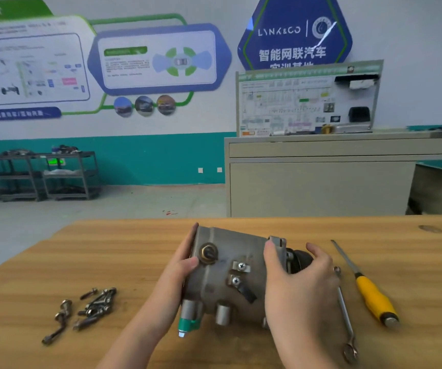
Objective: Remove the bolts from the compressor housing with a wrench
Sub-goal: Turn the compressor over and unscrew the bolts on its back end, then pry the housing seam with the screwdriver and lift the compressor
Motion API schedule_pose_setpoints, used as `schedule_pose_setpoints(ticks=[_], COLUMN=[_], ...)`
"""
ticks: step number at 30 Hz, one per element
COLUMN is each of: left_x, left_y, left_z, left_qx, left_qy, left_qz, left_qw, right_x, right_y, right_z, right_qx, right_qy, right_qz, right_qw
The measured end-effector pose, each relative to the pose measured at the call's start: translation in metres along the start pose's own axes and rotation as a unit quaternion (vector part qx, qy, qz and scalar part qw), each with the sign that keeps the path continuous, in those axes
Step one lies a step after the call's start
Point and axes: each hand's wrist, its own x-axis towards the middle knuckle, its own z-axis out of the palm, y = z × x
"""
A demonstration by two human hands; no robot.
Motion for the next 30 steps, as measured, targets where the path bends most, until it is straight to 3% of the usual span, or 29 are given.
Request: schedule_pose_setpoints(ticks=[8, 12, 15, 17, 21, 25, 27, 30], left_x=[-0.005, -0.001, -0.003, -0.006, -0.012, -0.013, -0.014, -0.016], left_y=[-0.009, -0.007, -0.004, -0.003, -0.003, -0.001, -0.001, -0.001], left_z=[-0.014, -0.018, -0.017, -0.016, -0.011, -0.012, -0.011, -0.008], left_qx=[-0.048, -0.040, -0.040, -0.040, 0.002, 0.048, 0.064, 0.061], left_qy=[0.058, 0.092, 0.099, 0.088, 0.071, 0.046, 0.043, 0.039], left_qz=[-0.068, -0.038, -0.014, -0.004, 0.039, 0.059, 0.066, 0.060], left_qw=[0.995, 0.994, 0.994, 0.995, 0.997, 0.996, 0.995, 0.996], right_x=[-0.030, -0.029, -0.011, 0.017, 0.084, 0.113, 0.114, 0.111], right_y=[0.008, 0.008, 0.010, 0.012, 0.028, 0.059, 0.069, 0.070], right_z=[0.019, 0.016, 0.000, -0.013, -0.045, -0.063, -0.063, -0.060], right_qx=[-0.057, -0.085, -0.021, 0.026, -0.149, -0.318, -0.361, -0.351], right_qy=[0.013, 0.006, 0.000, 0.037, 0.079, -0.050, -0.068, -0.041], right_qz=[-0.149, -0.170, -0.103, -0.059, 0.036, 0.208, 0.217, 0.218], right_qw=[0.987, 0.982, 0.994, 0.997, 0.985, 0.924, 0.905, 0.910])
